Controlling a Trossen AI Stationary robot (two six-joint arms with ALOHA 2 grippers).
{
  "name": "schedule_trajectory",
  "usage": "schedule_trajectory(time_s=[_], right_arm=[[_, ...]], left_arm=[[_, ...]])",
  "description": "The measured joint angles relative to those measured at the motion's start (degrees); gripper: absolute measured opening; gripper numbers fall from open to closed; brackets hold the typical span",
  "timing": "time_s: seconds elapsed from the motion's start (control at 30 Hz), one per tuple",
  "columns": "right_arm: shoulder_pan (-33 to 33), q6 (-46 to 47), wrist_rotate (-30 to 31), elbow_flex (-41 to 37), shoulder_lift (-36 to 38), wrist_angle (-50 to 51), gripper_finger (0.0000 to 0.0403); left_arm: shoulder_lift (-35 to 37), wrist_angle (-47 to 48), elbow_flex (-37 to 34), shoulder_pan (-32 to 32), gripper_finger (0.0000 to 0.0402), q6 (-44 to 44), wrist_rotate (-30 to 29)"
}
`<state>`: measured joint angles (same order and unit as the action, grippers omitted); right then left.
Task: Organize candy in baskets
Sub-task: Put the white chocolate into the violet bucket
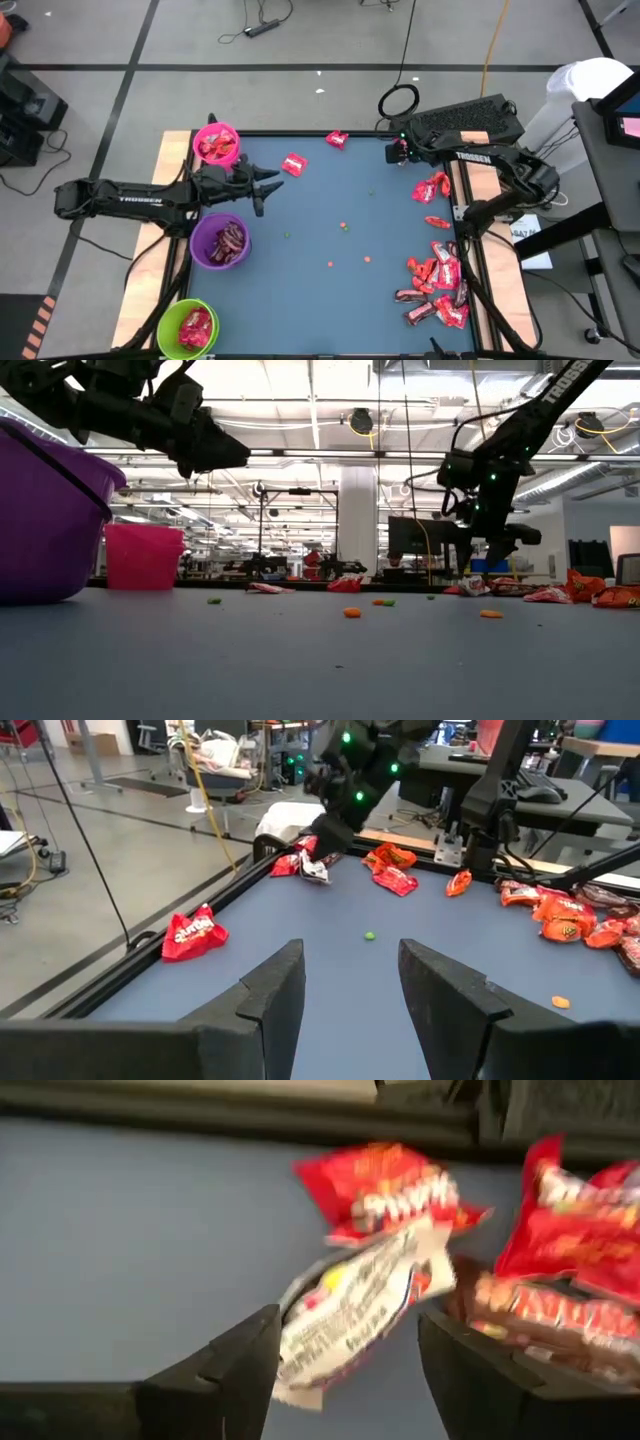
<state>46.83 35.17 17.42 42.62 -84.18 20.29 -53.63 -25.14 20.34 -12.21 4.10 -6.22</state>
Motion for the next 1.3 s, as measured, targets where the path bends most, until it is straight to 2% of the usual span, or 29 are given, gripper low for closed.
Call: schedule_trajectory(time_s=[0.27,0.53,0.63,0.73,0.87,1.0,1.3], right_arm=[[0.09,-1.77,-2.90,0.08,-6.29,-1.68,0.0189],[-1.48,-6.25,-4.30,0.01,-5.56,-0.73,0.0054],[-2.99,-8.33,-4.38,0.01,-3.91,-0.79,0.0024],[-5.60,-10.12,-5.01,0.01,-1.92,-0.95,0.0024],[-10.24,-12.18,-9.00,0.01,0.88,-3.17,0.0048],[-16.22,-14.78,-11.96,0.01,2.66,-7.74,0.0053],[-29.12,-25.73,-11.89,0.01,1.88,-29.40,0.0046]], left_arm=[[0.00,0.10,0.00,1.08,0.0168,0.00,0.22],[0.00,-0.05,0.00,1.11,0.0168,0.00,0.18],[0.00,-0.08,0.00,1.11,0.0168,-0.02,0.17],[0.00,0.04,0.00,1.09,0.0168,-0.02,0.16],[0.00,-0.10,0.00,1.09,0.0168,-0.02,0.11],[0.00,-0.05,0.00,1.09,0.0168,-0.02,-0.03],[0.00,-0.49,0.02,1.09,0.0168,-0.02,-0.04]])
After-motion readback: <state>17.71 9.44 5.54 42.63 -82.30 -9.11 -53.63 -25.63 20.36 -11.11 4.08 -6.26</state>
